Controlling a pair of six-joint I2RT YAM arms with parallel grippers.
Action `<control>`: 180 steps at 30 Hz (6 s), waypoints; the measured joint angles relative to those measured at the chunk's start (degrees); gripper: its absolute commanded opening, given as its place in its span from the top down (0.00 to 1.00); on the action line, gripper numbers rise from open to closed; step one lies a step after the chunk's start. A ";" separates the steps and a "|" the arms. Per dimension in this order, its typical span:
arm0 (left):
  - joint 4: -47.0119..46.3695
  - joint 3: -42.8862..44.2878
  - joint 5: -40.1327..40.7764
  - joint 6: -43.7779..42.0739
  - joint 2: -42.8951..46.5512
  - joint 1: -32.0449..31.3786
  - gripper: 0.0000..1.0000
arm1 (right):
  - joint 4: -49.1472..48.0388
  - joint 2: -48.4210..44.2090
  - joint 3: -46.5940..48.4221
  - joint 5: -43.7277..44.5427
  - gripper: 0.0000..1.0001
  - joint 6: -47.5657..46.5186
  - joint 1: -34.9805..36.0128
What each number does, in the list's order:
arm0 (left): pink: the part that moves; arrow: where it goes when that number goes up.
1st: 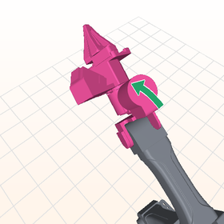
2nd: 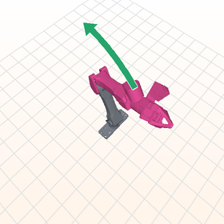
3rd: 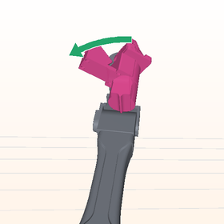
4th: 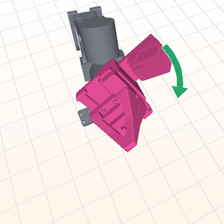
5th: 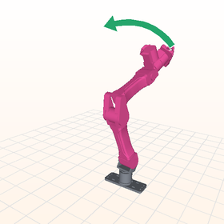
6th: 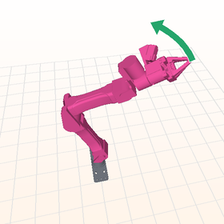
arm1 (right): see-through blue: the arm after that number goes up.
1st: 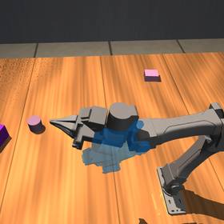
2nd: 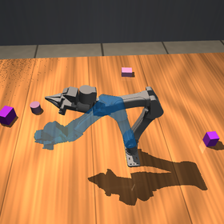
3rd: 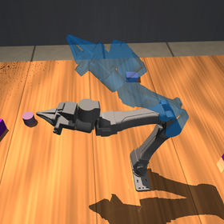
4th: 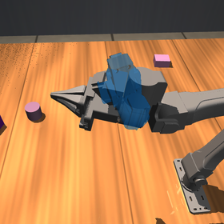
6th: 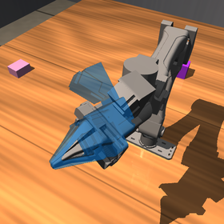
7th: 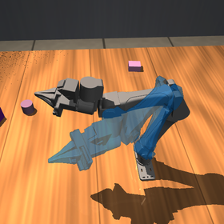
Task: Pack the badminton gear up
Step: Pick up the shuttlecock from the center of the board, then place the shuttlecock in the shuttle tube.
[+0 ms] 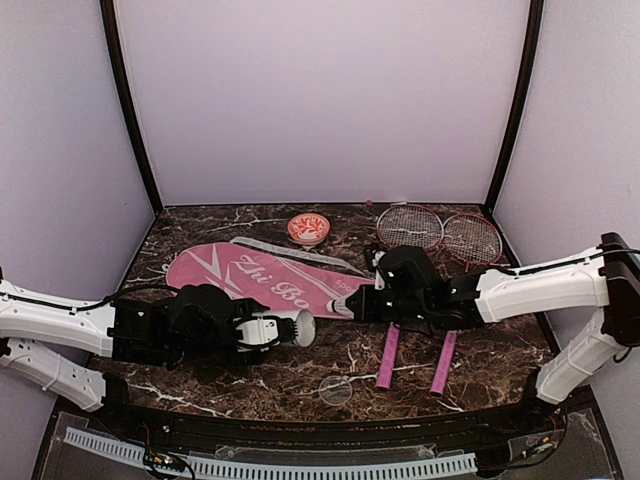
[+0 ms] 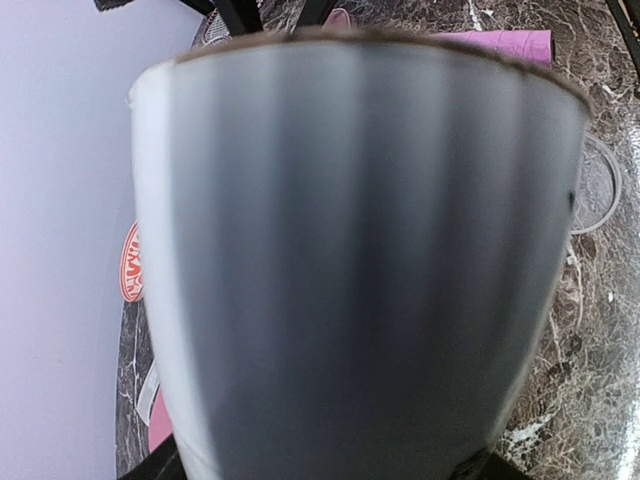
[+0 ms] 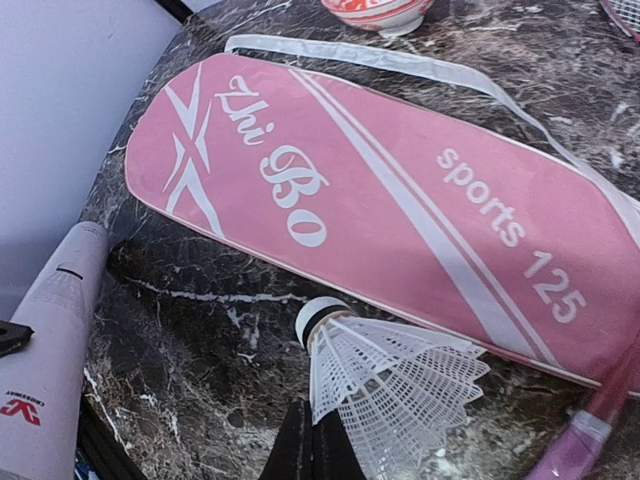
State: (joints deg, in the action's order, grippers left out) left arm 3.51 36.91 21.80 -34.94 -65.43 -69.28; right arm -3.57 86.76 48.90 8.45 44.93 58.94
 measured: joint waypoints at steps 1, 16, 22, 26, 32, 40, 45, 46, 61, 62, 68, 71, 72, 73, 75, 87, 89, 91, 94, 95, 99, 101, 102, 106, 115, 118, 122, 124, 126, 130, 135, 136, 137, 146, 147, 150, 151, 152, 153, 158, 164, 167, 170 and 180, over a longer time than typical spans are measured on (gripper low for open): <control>0.00 0.00 -0.07 0.00 0.00 0.02 0.32 | 0.52 -1.66 -1.36 0.87 1.00 0.15 0.00; 0.02 0.02 -0.37 0.00 -0.79 0.02 0.32 | 5.62 -19.89 -7.15 -2.73 1.00 -2.08 0.00; 0.04 0.02 -0.85 0.02 -1.90 0.00 0.32 | 7.74 -22.40 -7.04 -10.40 1.00 -3.10 0.66; 0.07 0.02 -0.98 0.02 -2.10 0.00 0.32 | 8.41 -23.71 -6.21 -13.84 1.00 -3.06 2.47; 0.07 0.02 -1.25 0.04 -2.10 0.00 0.32 | 8.37 -23.67 -3.28 -15.47 1.00 -3.08 6.01; 0.07 0.02 -1.27 0.04 -2.10 0.00 0.32 | 8.20 -18.03 -0.52 -14.03 1.00 -3.13 10.60; 0.07 0.02 -1.27 0.04 -2.10 0.00 0.32 | 6.64 -14.93 -0.59 -12.33 1.00 -2.60 12.31; 0.07 0.02 -1.27 0.04 -2.10 0.00 0.32 | 5.81 -14.56 -0.70 -12.20 1.00 -2.32 12.33; 0.09 0.04 -1.31 0.07 -2.10 0.00 0.32 | -15.10 -4.44 -3.21 -11.17 1.00 1.57 13.90; 0.09 0.04 -1.31 0.07 -2.10 0.00 0.32 | -15.76 -3.93 -3.21 -11.17 1.00 1.73 13.90; 0.09 0.04 -1.29 0.07 -2.05 0.00 0.31 | -18.93 -3.02 -4.13 -11.15 1.00 2.84 14.05; 0.11 0.04 -1.29 0.07 -2.05 -0.04 0.31 | -20.44 -2.99 -5.09 -10.93 1.00 3.48 14.12; 0.15 0.04 -1.31 0.07 -2.08 -0.07 0.31 | -20.68 -2.95 -5.29 -10.82 1.00 3.63 14.12; 0.20 0.04 -1.31 0.07 -2.05 -0.09 0.31 | -20.87 -2.78 -5.38 -10.69 1.00 3.78 14.12; 0.35 0.04 -1.33 0.07 -2.08 -0.11 0.31 | -21.44 -2.16 -5.40 -10.49 1.00 3.89 14.14; 1.62 0.04 -1.31 0.15 -2.05 -0.11 0.31 | -26.84 2.78 -5.44 -10.08 1.00 4.96 14.16; 1.62 0.04 -1.31 0.15 -2.05 -0.11 0.31 | -27.54 3.39 -5.42 -10.08 1.00 4.94 14.16; 1.62 0.04 -1.31 0.15 -2.05 -0.11 0.31 | -28.39 4.31 -5.16 -10.10 1.00 4.92 14.16; 1.66 0.04 -1.31 0.17 -2.05 -0.11 0.31 | -29.22 5.99 -4.39 -10.10 1.00 4.87 14.16; 1.68 0.04 -1.31 0.17 -2.05 -0.11 0.31 | -29.40 6.29 -4.24 -10.08 1.00 4.87 14.16; 1.75 0.04 -1.33 0.20 -2.05 -0.11 0.31 | -29.92 7.28 -3.56 -9.97 1.00 4.66 14.16; 1.75 0.04 -1.33 0.20 -2.05 -0.11 0.31 | -30.10 7.67 -3.28 -9.84 1.00 4.46 14.16; 1.77 0.04 -1.36 0.20 -2.05 -0.11 0.31 | -30.21 7.96 -3.04 -9.73 1.00 4.31 14.16; 2.12 0.04 -1.40 0.20 -2.05 -0.11 0.31 | -30.38 9.07 -2.25 -9.42 1.00 3.61 14.16; 3.39 0.04 -1.40 0.20 -2.05 -0.11 0.32 | -30.42 11.93 -0.37 -8.76 1.00 3.34 14.14; 3.45 0.04 -1.36 0.20 -2.05 -0.20 0.31 | -30.42 11.98 -0.37 -8.44 0.92 3.34 14.16; 3.50 0.04 -1.07 0.20 -2.03 -0.31 0.31 | -29.92 11.89 -0.39 -7.82 0.84 3.08 14.16; 3.54 0.04 -0.87 0.20 -2.03 -0.31 0.31 | -29.14 11.19 -0.59 -7.30 0.78 2.62 14.14; 3.41 0.04 -0.79 0.22 -1.97 -0.31 0.31 | -28.02 9.99 -0.98 -6.99 0.73 2.12 14.14; 2.23 0.11 -1.18 0.42 -1.97 -0.39 0.31 | -24.48 6.29 -2.14 -6.58 0.64 1.36 14.16; 1.51 0.13 -1.46 0.48 -1.97 -0.44 0.31 | -18.97 -0.61 -4.24 -5.68 0.57 0.68 14.16; 1.40 0.13 -1.46 0.48 -1.97 -0.46 0.31 | -18.25 -2.25 -4.98 -5.53 0.56 0.74 14.16; 1.33 0.13 -1.46 0.48 -1.97 -0.48 0.31 | -17.70 -3.39 -5.53 -5.38 0.55 0.74 14.16; 1.27 0.13 -1.20 0.48 -1.97 -0.66 0.31 | -7.65 -13.29 -8.55 -2.58 0.54 0.79 14.16; 1.27 0.13 -1.18 0.48 -1.97 -0.66 0.31 | -5.99 -14.23 -8.61 -1.84 0.55 0.83 14.16; 1.27 0.13 -1.14 0.48 -2.16 -0.68 0.31 | -0.37 -15.80 -8.63 0.68 0.57 1.29 14.16; 1.27 0.13 -1.14 0.48 -2.27 -0.68 0.31 | 1.46 -15.85 -8.63 1.27 0.57 1.40 14.16; 1.27 0.13 -1.14 0.48 -2.38 -0.70 0.31 | 3.61 -15.65 -8.61 2.08 0.57 1.53 14.21; 1.27 0.15 -1.16 0.48 -2.49 -0.70 0.31 | 5.84 -15.26 -8.50 2.93 0.58 1.75 14.32; 1.29 0.15 -1.09 0.48 -2.56 -0.70 0.31 | 14.86 -10.34 -6.56 5.99 0.60 3.43 16.44; 1.29 0.15 -1.11 0.48 -2.47 -0.70 0.31 | 18.38 -2.67 -2.75 6.67 0.60 5.35 19.06; 1.29 0.15 -1.14 0.48 -2.45 -0.70 0.31 | 19.12 0.20 -1.57 6.62 0.60 6.16 19.37; 1.29 0.15 -1.18 0.48 -2.27 -0.70 0.31 | 20.06 2.67 -0.17 6.64 0.62 6.71 19.39; 1.31 0.15 -1.42 0.50 -1.51 -0.70 0.31 | 21.57 8.50 3.19 6.71 0.71 7.67 19.39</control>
State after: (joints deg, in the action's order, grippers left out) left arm 4.82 37.06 20.38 -34.44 -66.94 -69.97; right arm 18.00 95.26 52.10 15.16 52.60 78.32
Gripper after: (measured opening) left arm 0.691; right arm 0.294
